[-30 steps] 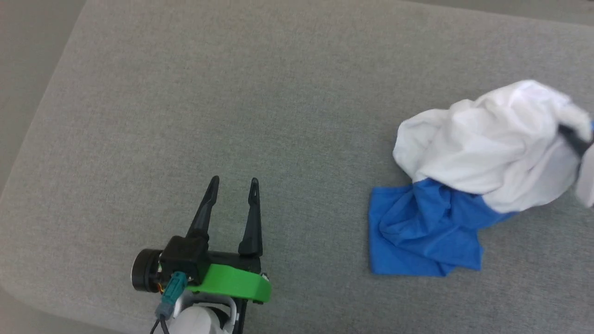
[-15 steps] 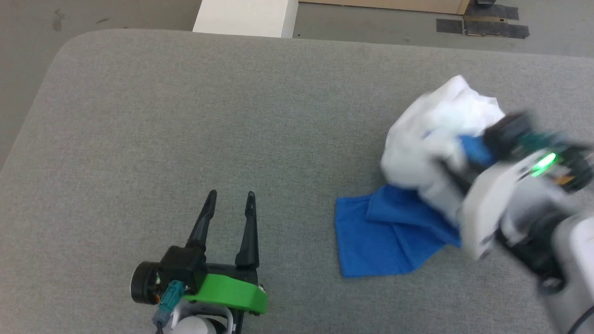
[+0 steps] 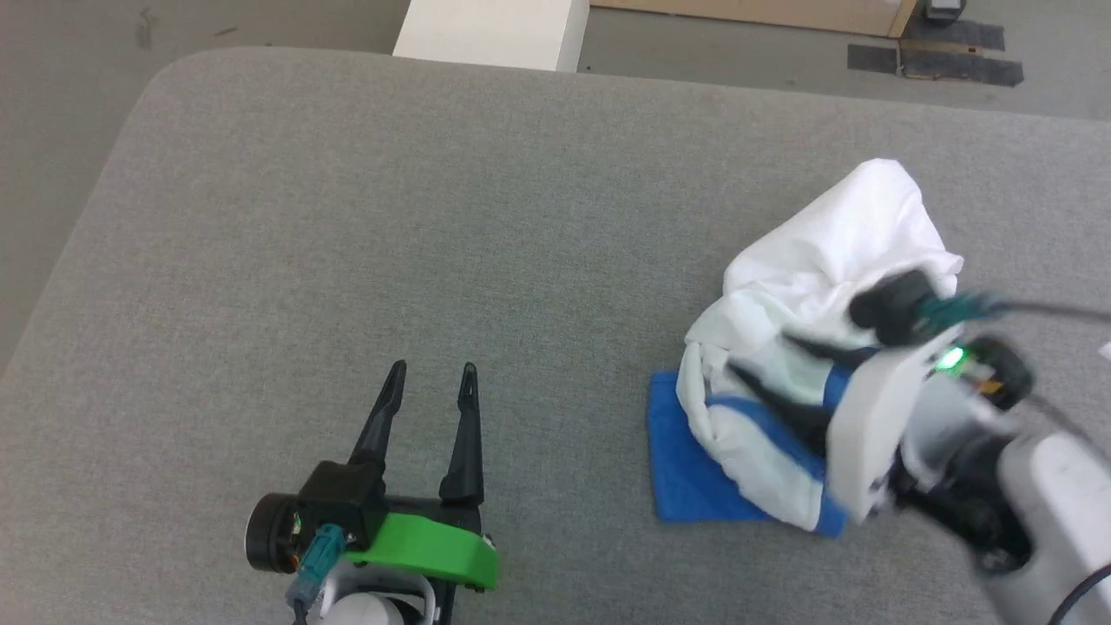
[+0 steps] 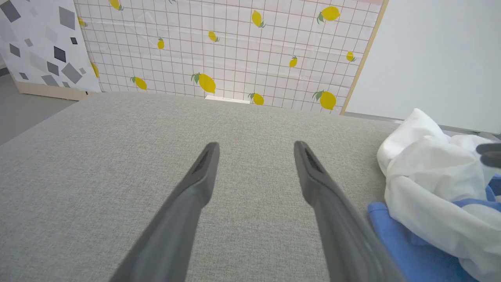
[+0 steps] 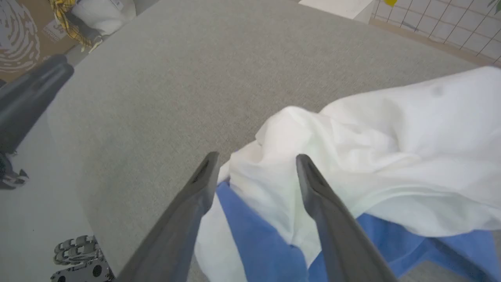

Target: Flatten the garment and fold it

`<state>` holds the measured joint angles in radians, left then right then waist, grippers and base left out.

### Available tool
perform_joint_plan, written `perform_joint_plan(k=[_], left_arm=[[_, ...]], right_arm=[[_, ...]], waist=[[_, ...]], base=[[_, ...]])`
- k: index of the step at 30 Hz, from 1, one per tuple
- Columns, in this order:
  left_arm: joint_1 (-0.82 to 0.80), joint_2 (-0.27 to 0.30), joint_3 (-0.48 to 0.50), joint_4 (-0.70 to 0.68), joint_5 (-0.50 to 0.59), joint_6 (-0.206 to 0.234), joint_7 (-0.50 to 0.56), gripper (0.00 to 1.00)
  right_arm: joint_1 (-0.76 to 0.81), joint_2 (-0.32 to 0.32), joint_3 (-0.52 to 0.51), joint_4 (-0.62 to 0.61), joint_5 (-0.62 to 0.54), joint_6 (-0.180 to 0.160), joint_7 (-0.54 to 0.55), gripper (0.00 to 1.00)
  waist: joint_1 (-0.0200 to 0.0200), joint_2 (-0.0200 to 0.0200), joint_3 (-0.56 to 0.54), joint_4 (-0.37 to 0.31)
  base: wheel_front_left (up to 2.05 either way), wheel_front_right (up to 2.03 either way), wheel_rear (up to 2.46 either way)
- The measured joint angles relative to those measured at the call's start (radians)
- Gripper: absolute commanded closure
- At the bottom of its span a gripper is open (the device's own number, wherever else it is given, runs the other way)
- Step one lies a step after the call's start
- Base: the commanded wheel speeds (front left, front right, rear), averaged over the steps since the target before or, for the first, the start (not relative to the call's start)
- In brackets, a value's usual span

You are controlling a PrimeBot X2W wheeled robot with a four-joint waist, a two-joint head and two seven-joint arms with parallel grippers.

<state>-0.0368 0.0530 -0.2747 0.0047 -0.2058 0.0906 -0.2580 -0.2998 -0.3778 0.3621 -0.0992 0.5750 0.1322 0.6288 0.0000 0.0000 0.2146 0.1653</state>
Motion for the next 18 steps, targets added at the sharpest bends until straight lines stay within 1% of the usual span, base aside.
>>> perform_joint_plan(k=[3, 5, 7, 9, 11, 14, 16, 18], left_arm=[[0.001, 0.0, 0.0, -0.003, -0.007, 0.0, 0.0, 0.0], [0.002, 0.0, -0.001, -0.008, -0.007, 0.003, 0.0, 0.0], [0.001, 0.0, -0.006, -0.016, -0.008, 0.003, 0.0, 0.0], [0.0, 0.0, -0.016, -0.02, -0.015, 0.007, 0.0, 0.0], [-0.003, 0.0, -0.027, -0.021, -0.016, 0.008, 0.0, 0.0], [-0.017, 0.0, -0.041, -0.023, -0.02, 0.014, 0.0, 0.0], [-0.031, 0.0, -0.051, -0.023, -0.021, 0.017, 0.0, 0.0], [-0.044, 0.0, -0.063, -0.024, -0.025, 0.02, 0.0, 0.0]], right_arm=[[-0.055, 0.001, -0.102, -0.041, 0.007, 0.0, 0.0, 0.0], [-0.093, 0.013, -0.201, -0.052, -0.003, 0.0, -0.001, 0.0], [-0.13, 0.012, -0.283, -0.049, -0.047, 0.0, -0.003, 0.0], [-0.161, 0.008, -0.355, -0.022, -0.105, 0.0, 0.001, 0.0], [-0.183, 0.0, -0.399, 0.025, -0.152, 0.0, 0.015, 0.0], [-0.207, -0.02, -0.428, 0.112, -0.205, 0.0, 0.061, 0.0], [-0.214, -0.01, -0.444, 0.168, -0.229, 0.0, 0.122, 0.0], [-0.214, 0.014, -0.464, 0.216, -0.259, 0.0, 0.174, 0.0]], waist=[[0.0, 0.0, -0.009, 0.003], [0.0, 0.0, -0.006, 0.006], [0.0, 0.0, 0.004, 0.009], [0.0, 0.0, 0.019, 0.015], [0.0, 0.0, 0.036, 0.021], [0.0, 0.0, 0.068, 0.033], [0.0, 0.0, 0.091, 0.042], [0.0, 0.0, 0.115, 0.052]], base=[[0.0, 0.0, 0.0], [0.0, 0.0, 0.0], [0.0, 0.0, 0.0], [0.0, 0.0, 0.0], [0.0, 0.0, 0.0], [0.0, 0.0, 0.0], [0.0, 0.0, 0.0], [0.0, 0.0, 0.0]])
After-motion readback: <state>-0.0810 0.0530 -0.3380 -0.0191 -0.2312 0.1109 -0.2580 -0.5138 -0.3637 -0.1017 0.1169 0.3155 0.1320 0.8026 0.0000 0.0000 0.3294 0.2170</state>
